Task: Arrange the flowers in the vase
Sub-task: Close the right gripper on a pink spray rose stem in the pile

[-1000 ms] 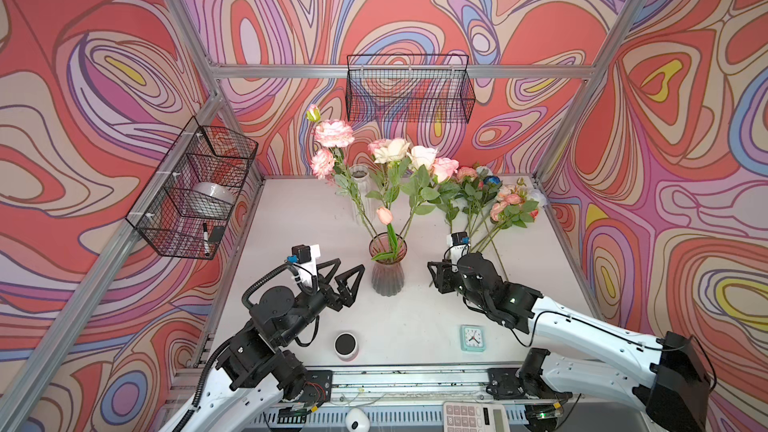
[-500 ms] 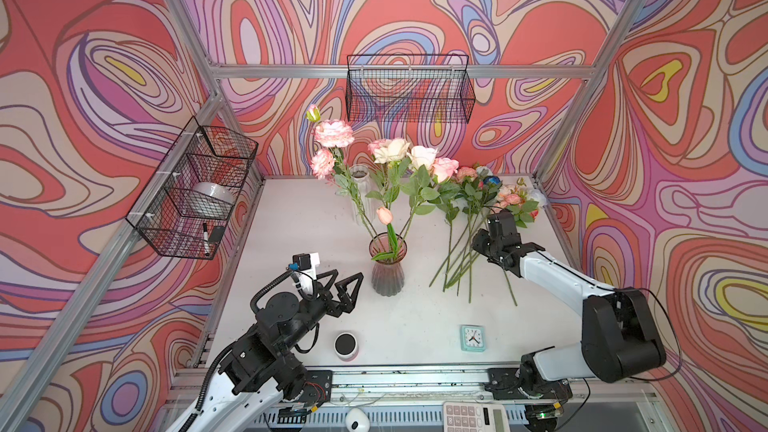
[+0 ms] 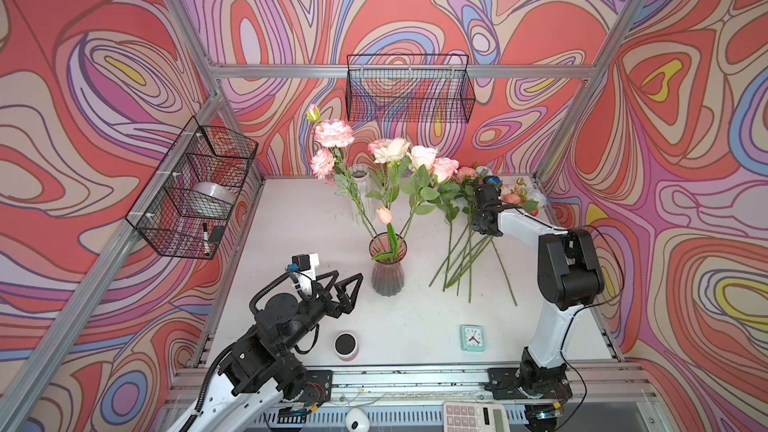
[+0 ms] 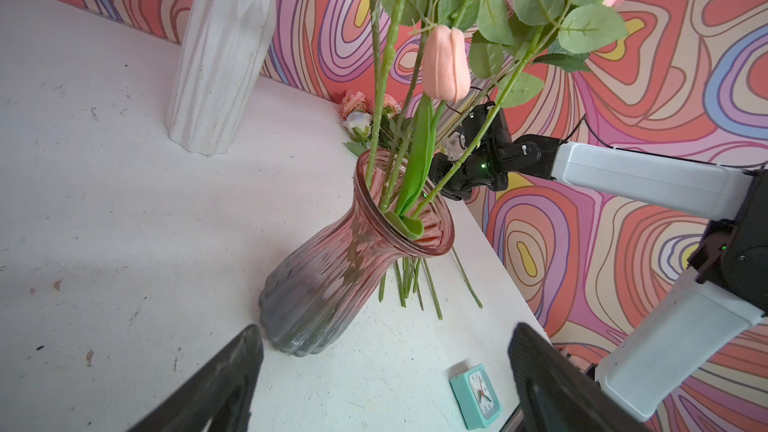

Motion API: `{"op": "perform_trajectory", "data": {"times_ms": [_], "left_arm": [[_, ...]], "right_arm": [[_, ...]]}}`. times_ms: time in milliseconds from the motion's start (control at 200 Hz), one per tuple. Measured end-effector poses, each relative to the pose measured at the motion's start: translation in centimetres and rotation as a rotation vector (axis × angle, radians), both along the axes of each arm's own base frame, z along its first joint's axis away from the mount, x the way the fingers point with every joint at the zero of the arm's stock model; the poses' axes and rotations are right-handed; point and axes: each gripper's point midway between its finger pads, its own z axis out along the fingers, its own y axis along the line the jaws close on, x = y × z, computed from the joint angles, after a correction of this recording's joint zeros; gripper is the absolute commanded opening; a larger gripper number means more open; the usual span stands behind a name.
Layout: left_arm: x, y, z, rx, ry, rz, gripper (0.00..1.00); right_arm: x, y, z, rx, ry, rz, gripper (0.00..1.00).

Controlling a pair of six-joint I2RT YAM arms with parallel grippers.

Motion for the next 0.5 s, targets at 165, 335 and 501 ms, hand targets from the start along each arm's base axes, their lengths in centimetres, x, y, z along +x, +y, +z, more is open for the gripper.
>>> {"op": "perform_trajectory", "data": {"times_ms": [165,335,501], "left_arm": [[0.0,0.0,0.0,0.0,-0.001,0.0,0.94],[-0.1,0.1,0.2,-0.006,-0.007,0.0,0.94],[-0.1,0.1,0.2,-0.007,-0.008,0.0,0.94]], "right_arm": [[0.2,-0.7,-2.0,-0.07,0.081,0.019,0.27],[0.3,-0.8,-2.3,-0.091,0.1,0.035,0.13],[0.4,-0.8,-2.0,-0.1,0.094,0.052,0.01]]}}
